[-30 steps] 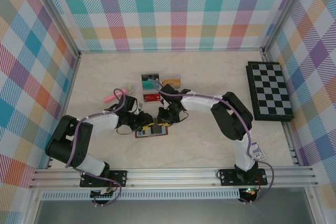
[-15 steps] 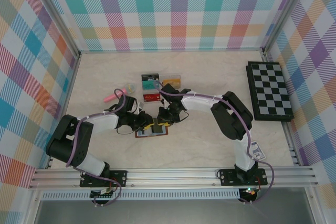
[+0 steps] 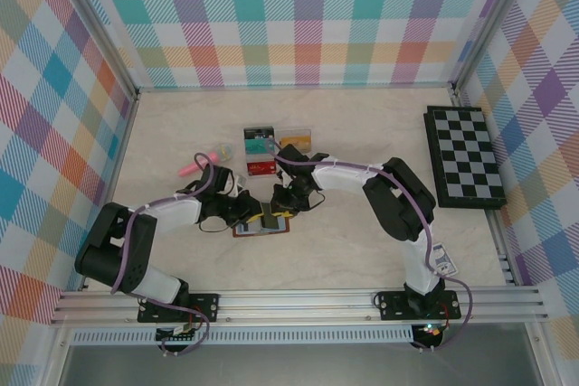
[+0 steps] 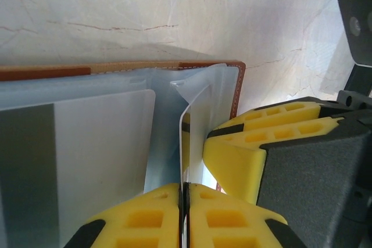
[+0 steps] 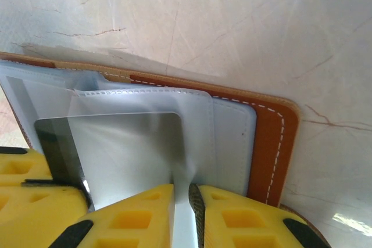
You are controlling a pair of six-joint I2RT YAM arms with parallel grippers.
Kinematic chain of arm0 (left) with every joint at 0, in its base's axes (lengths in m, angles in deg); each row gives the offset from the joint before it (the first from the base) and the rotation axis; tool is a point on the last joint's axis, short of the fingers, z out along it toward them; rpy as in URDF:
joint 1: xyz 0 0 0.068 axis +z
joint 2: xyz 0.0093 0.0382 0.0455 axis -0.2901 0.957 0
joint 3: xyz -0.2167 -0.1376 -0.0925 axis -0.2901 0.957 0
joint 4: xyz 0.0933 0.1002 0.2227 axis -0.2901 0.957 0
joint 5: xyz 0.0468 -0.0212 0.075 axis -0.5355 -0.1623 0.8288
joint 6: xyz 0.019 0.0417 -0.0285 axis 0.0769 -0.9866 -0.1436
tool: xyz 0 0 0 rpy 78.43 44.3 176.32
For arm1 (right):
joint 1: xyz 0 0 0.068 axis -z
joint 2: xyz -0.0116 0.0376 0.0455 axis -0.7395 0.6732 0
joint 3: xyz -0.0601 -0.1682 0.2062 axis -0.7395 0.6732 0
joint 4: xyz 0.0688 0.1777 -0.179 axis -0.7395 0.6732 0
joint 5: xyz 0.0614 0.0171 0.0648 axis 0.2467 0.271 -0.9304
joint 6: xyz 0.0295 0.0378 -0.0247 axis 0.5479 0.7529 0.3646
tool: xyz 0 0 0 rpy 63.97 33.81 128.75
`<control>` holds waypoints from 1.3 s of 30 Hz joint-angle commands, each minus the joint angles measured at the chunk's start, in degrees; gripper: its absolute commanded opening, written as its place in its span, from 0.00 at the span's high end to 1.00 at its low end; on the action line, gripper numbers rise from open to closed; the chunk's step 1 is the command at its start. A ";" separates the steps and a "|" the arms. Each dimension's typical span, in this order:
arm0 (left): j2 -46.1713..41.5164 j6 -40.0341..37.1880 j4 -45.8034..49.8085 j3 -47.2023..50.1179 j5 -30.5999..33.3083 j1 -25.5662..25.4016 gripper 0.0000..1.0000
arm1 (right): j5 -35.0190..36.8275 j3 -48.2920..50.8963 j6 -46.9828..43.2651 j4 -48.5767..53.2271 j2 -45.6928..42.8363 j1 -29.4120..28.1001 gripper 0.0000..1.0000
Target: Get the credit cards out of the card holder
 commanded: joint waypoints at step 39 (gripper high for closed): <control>-20.38 -29.18 21.07 -20.03 13.31 0.21 1.00 | -3.26 5.67 -20.58 -5.16 -26.71 10.68 0.15</control>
